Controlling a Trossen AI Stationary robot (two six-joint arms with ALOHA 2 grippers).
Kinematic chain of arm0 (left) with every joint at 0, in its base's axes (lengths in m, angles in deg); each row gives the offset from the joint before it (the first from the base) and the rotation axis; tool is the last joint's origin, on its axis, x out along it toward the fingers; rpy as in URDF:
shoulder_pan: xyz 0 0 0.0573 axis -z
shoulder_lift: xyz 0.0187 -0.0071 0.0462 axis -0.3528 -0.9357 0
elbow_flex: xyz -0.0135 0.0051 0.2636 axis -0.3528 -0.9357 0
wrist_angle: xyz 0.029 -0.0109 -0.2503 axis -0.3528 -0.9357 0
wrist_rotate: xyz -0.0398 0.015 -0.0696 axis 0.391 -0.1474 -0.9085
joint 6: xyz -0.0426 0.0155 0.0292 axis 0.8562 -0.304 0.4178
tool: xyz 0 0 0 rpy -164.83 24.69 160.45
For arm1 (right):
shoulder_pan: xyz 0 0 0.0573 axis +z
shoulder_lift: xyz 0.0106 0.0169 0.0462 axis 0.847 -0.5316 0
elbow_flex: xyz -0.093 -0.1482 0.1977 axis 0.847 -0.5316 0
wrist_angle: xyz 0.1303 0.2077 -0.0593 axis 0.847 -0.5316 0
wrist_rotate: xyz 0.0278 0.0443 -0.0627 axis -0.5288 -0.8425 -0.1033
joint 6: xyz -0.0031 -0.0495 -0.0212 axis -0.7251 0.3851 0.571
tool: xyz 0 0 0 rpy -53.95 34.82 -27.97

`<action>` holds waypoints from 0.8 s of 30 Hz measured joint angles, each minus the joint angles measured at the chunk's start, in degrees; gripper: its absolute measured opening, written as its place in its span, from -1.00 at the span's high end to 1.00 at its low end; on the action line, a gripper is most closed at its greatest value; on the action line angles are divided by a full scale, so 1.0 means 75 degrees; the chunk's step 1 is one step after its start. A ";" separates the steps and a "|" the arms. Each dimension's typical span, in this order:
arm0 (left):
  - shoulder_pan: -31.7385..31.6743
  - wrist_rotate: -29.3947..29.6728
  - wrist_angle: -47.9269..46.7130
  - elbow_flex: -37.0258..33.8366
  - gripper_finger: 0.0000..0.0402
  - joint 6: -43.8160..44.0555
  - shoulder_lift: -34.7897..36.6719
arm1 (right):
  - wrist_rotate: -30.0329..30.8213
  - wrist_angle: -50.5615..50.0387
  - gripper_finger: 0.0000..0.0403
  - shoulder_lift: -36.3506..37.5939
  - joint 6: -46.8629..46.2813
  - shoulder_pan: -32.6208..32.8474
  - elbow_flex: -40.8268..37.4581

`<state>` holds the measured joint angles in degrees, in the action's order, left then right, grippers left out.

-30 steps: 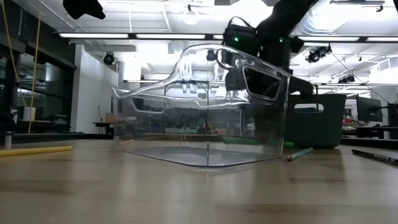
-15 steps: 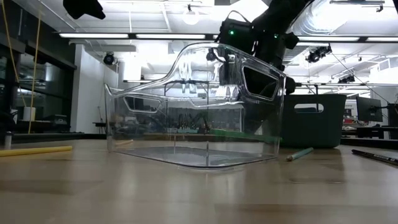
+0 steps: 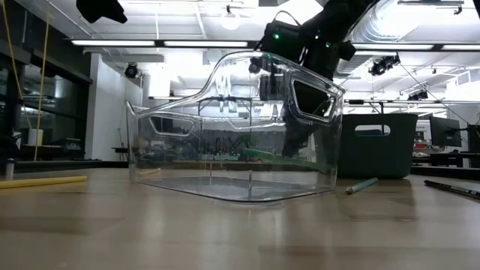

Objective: Sort pens & pencils
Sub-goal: Put the green pen into the blue bin

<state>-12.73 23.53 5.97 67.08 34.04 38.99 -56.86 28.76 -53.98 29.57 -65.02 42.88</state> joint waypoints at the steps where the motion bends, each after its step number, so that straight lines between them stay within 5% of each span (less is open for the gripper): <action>1: 0.0000 0.0000 0.0000 0.0000 0.49 -0.0005 -0.0001 | 0.0081 0.0010 0.86 0.0000 -0.0127 0.0000 0.0034; 24: 0.0000 0.0003 0.0000 0.0000 0.49 -0.0204 -0.0003 | 0.1057 0.0730 0.86 0.0000 -0.2903 -0.0552 0.0820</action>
<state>-12.73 23.55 5.97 67.08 32.51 38.97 -48.93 34.23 -53.98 7.80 -69.16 49.03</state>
